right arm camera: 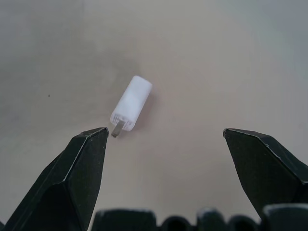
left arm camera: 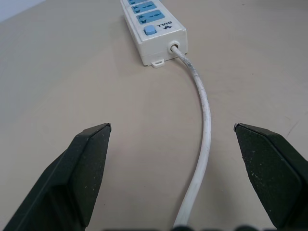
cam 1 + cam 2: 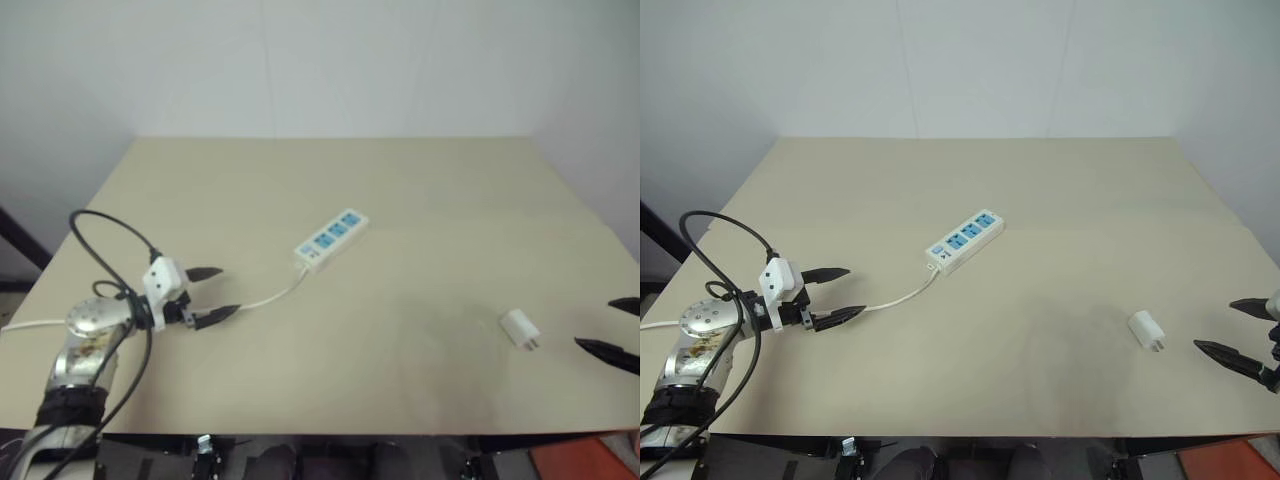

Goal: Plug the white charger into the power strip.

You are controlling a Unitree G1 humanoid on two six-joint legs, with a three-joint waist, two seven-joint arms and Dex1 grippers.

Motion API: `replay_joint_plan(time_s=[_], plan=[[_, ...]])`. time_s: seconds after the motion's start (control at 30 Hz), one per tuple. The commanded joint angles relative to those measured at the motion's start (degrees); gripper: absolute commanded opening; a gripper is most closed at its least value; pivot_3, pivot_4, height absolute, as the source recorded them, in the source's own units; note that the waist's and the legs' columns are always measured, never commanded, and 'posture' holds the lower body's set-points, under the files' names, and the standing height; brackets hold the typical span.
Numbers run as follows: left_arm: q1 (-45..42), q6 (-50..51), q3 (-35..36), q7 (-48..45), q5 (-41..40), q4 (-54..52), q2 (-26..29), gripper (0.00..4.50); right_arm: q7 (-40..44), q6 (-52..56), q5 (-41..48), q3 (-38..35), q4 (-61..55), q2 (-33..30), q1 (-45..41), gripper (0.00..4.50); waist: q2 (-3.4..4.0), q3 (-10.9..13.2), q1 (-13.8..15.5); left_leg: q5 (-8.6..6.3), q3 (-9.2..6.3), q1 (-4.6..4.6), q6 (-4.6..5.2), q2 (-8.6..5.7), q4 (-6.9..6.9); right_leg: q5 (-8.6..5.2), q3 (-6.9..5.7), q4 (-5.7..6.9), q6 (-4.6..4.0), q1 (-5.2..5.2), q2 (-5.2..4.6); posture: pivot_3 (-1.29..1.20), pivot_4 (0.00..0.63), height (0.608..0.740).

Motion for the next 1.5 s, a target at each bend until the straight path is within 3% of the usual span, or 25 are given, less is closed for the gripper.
replay_joint_plan(time_s=[0.03, 0.43, 0.73, 0.93, 1.07, 1.23, 1.33, 1.5], plan=[[-1.2, 0.1, 0.9, 0.3, -1.2, -1.0, -0.3, 4.46, -0.1, 0.1, 0.2, -1.4, -1.4, -0.4, 0.4, 4.50, 0.00, 0.0, 0.0, 0.00, 0.00, 0.00, 0.00, 0.00, 0.00, 0.00, 0.01, 0.00, 0.00, 0.00, 0.00, 0.00, 0.150, 0.740], [-5.7, -0.9, -2.1, 2.5, 2.4, 3.5, -3.1, 4.46, 0.4, 0.9, 0.2, -3.5, -3.6, -0.4, 2.7, 4.50, -0.01, 0.0, 0.2, 0.00, 0.03, 0.01, 0.01, 0.01, 0.02, 0.01, 0.01, 0.00, 0.01, 0.02, 0.01, 0.00, 0.150, 0.740], [-12.1, 2.3, -8.5, 6.4, 4.9, 4.1, -14.2, 4.46, -2.8, 2.0, 0.4, -0.5, -5.1, -0.4, -0.6, 4.50, -0.07, 0.0, 0.1, -0.01, 0.08, -0.03, 0.02, -0.03, 0.07, 0.07, 0.07, -0.04, 0.09, 0.04, -0.01, 0.00, 0.150, 0.740], [-15.9, 14.1, -14.9, 15.6, 12.2, 3.0, -19.5, 4.46, -6.8, 6.3, 1.3, 2.7, -12.6, 0.2, -2.9, 4.50, -0.10, 0.1, 0.0, -0.01, 0.11, -0.05, 0.03, -0.02, 0.08, 0.07, 0.12, -0.03, 0.10, 0.02, -0.01, 0.00, 0.150, 0.740], [-18.1, 26.6, -16.7, 18.4, 12.3, -0.2, -22.4, 4.46, -7.8, 9.5, 1.7, 4.5, -17.5, -0.3, -3.9, 4.50, -0.12, 0.1, 0.1, -0.01, 0.10, -0.08, 0.04, -0.05, 0.12, 0.08, 0.09, -0.03, 0.14, 0.02, -0.01, 0.00, 0.150, 0.740], [-18.7, 32.3, -18.4, 21.2, 14.2, -1.8, -23.1, 4.46, -8.2, 14.0, 5.0, 6.1, -22.4, 0.2, -5.0, 4.50, -0.12, 0.1, 0.2, 0.00, 0.10, -0.08, 0.01, -0.08, 0.14, 0.08, 0.11, -0.04, 0.15, 0.03, -0.03, 0.00, 0.150, 0.740], [-18.7, 34.5, -19.1, 21.2, 14.2, -2.2, -23.0, 3.86, -8.7, 14.9, 5.7, 7.7, -24.8, 1.1, -4.2, 4.50, -0.12, 0.1, 0.2, -0.01, 0.10, -0.04, 0.03, -0.06, 0.14, 0.09, 0.11, -0.04, 0.15, 0.07, -0.02, 0.00, 0.150, 0.740], [-17.9, 36.7, -18.8, 22.5, 14.3, -3.9, -22.8, 2.28, -10.4, 14.5, 4.6, 10.5, -25.5, 2.3, -3.9, 4.50, -0.12, 0.1, 0.3, 0.03, 0.10, -0.05, -0.03, -0.10, 0.14, 0.08, 0.12, -0.05, 0.16, 0.06, -0.04, 0.00, 0.150, 0.740]])
